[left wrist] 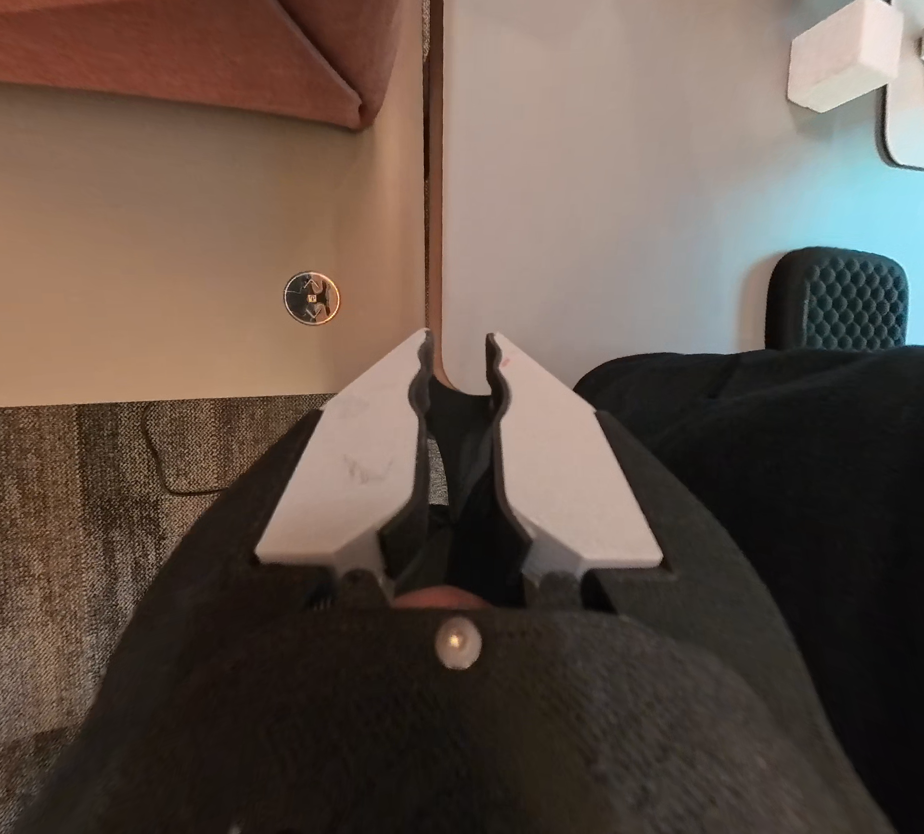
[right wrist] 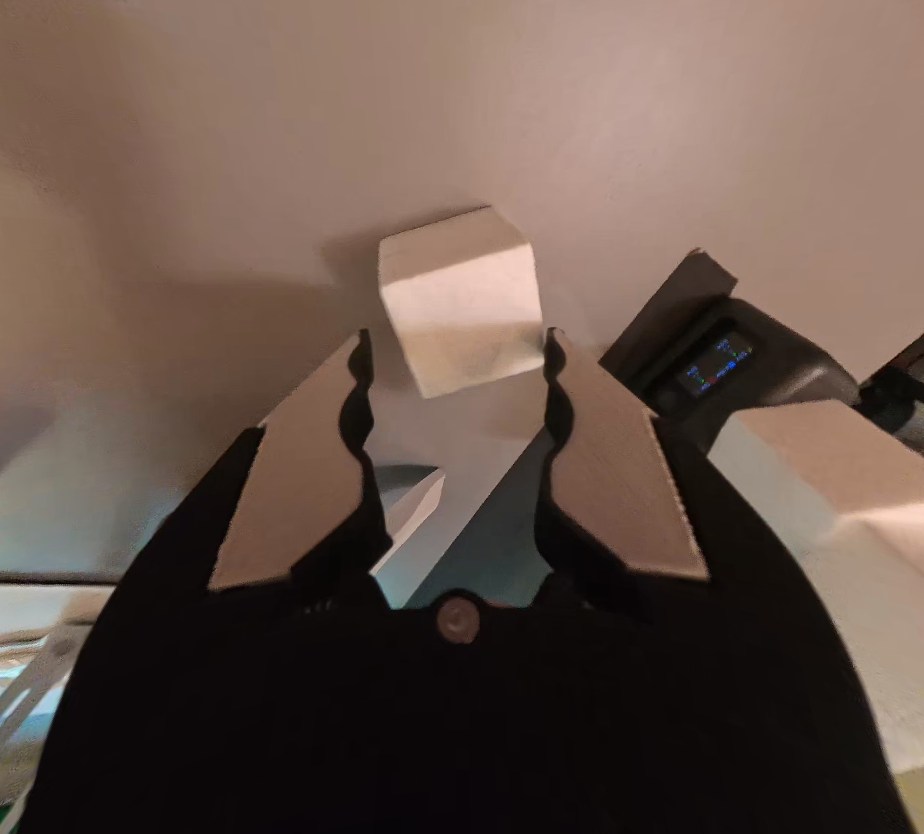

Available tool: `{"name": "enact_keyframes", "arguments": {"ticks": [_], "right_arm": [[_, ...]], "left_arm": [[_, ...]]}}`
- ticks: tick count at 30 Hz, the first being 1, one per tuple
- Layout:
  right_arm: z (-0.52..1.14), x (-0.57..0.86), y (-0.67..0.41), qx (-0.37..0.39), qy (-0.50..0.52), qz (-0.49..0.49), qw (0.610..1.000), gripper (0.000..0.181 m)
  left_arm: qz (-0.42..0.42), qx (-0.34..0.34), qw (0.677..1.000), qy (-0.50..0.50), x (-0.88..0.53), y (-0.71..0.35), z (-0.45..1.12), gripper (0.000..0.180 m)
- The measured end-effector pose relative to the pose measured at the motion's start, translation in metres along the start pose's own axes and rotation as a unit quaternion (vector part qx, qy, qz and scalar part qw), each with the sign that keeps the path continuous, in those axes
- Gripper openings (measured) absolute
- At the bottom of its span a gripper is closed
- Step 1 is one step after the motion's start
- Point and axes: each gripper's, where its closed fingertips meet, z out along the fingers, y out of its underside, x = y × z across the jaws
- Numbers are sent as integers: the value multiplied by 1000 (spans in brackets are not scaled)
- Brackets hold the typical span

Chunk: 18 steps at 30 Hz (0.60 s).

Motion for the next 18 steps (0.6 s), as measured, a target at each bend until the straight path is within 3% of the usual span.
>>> {"name": "enact_keyframes", "arguments": {"ticks": [2, 10, 18], "right_arm": [[3, 0, -5, 7, -2, 5, 1000, 58], [-110, 52, 15, 92, 51, 155, 982, 57], [-167, 130, 66, 50, 48, 261, 963, 58]], "left_arm": [[-2, 1, 1000, -1, 1, -1, 0, 18], [-10, -6, 1000, 2, 1, 0, 5, 17], [8, -10, 1000, 6, 5, -8, 9, 17]]}}
